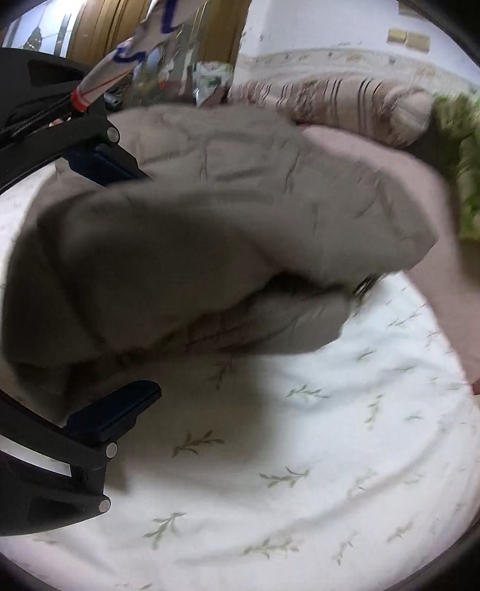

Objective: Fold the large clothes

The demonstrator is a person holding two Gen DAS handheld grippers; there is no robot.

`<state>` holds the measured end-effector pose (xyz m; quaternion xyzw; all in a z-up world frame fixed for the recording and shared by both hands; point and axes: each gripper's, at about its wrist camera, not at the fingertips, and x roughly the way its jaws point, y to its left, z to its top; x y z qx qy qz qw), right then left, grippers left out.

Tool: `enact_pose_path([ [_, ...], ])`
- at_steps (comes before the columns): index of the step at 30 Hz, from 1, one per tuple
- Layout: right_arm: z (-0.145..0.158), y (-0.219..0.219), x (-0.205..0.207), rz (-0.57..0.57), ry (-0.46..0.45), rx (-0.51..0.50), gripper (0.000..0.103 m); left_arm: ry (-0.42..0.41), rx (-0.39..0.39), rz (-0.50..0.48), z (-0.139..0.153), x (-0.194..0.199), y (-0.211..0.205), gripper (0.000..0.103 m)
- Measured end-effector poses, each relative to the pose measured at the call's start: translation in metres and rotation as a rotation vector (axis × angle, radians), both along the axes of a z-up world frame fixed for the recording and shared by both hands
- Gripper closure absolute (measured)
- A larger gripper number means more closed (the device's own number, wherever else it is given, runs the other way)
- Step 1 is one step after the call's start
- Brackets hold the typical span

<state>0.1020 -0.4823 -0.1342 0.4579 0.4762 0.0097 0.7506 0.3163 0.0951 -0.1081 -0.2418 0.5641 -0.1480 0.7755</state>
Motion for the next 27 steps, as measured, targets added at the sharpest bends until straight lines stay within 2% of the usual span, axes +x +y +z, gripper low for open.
enact_pose_path([
  [1,-0.005,-0.003,0.002,0.007,-0.006,0.028,0.000,0.020,-0.052,0.001,-0.008,0.006,0.004,0.003],
  [4,-0.010,-0.007,0.004,0.026,-0.021,0.084,0.001,0.024,-0.089,-0.004,-0.016,0.014,0.003,0.001],
  [5,-0.012,-0.009,0.004,0.026,-0.037,0.123,0.009,0.017,-0.088,-0.002,-0.016,0.014,0.000,0.001],
  [6,-0.015,-0.008,0.003,0.027,-0.051,0.176,0.023,0.017,-0.094,-0.014,-0.015,0.013,-0.005,0.002],
  [7,-0.017,-0.009,0.002,0.025,-0.057,0.204,0.025,0.026,-0.123,-0.038,-0.014,0.013,-0.009,0.011],
  [8,-0.015,-0.008,0.001,0.032,-0.055,0.190,0.028,0.043,-0.159,-0.057,-0.016,0.010,-0.013,0.018],
  [11,-0.014,-0.008,0.000,0.040,-0.062,0.177,0.035,0.055,-0.169,-0.048,-0.014,0.002,-0.016,0.025],
  [13,-0.012,-0.004,0.001,0.043,-0.062,0.155,0.043,0.068,-0.188,-0.042,-0.014,0.000,-0.013,0.044],
  [14,-0.007,-0.002,0.000,0.045,-0.065,0.127,0.049,0.076,-0.203,-0.036,-0.014,0.000,-0.012,0.052],
  [15,0.001,0.003,0.002,0.045,-0.070,0.109,0.057,0.076,-0.215,-0.026,-0.009,-0.002,-0.010,0.065],
  [16,0.009,0.007,0.001,0.050,-0.082,0.084,0.060,0.075,-0.241,-0.007,-0.003,-0.007,-0.005,0.072],
  [18,0.021,0.010,-0.009,0.037,-0.097,0.077,0.071,0.068,-0.279,0.011,0.011,-0.018,0.000,0.077],
  [21,0.038,0.022,-0.036,0.031,-0.116,0.052,0.074,0.057,-0.258,0.004,0.032,-0.051,0.009,0.079],
  [24,0.043,0.039,-0.072,0.039,-0.122,0.031,0.074,0.058,-0.253,0.009,0.036,-0.083,0.021,0.078],
  [27,0.031,0.052,-0.096,0.042,-0.069,0.000,0.071,0.076,-0.145,0.002,0.028,-0.108,0.020,0.072],
])
